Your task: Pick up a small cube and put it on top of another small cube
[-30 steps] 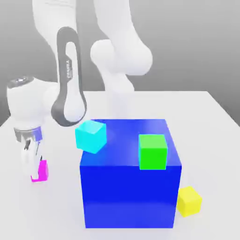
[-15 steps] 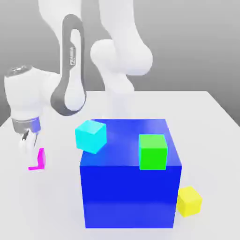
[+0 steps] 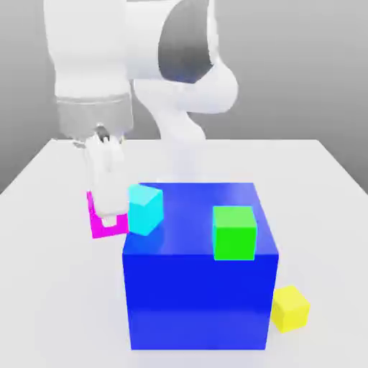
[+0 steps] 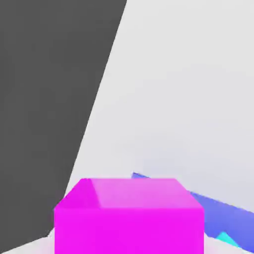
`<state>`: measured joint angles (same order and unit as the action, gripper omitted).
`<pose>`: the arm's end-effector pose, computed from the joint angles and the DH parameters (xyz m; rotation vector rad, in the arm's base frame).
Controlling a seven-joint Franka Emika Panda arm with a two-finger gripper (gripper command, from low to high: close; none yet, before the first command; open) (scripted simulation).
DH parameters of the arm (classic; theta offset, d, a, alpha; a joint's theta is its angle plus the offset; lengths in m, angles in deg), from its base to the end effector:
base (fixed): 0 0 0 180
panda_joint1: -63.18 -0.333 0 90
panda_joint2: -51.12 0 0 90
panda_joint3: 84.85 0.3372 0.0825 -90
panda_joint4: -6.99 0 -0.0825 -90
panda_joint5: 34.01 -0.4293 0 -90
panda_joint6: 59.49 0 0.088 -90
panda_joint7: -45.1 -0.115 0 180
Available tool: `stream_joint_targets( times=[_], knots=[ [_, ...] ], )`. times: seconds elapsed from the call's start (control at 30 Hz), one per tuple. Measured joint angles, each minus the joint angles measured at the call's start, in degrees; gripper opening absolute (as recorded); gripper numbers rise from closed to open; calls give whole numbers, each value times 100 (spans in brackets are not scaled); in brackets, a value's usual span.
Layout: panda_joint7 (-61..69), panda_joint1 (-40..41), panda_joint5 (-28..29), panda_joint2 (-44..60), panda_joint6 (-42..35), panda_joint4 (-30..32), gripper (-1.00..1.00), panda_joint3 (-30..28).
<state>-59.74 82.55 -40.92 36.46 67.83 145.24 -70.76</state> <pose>0.4921 -0.0406 0.3985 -1.6624 2.5839 -0.0170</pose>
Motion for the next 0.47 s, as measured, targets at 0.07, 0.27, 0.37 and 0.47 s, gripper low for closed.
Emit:
stream_joint_targets(
  times=[0.07,0.27,0.37,0.47],
  knots=[
    [-349,-262,-108,-192,-474,-244,-100,300],
    [-1002,-484,-40,-121,-428,-48,-100,824],
    [-1027,-486,-24,-34,-224,76,100,854],
    [-1027,-486,-24,-34,-224,76,100,854]
  ],
)
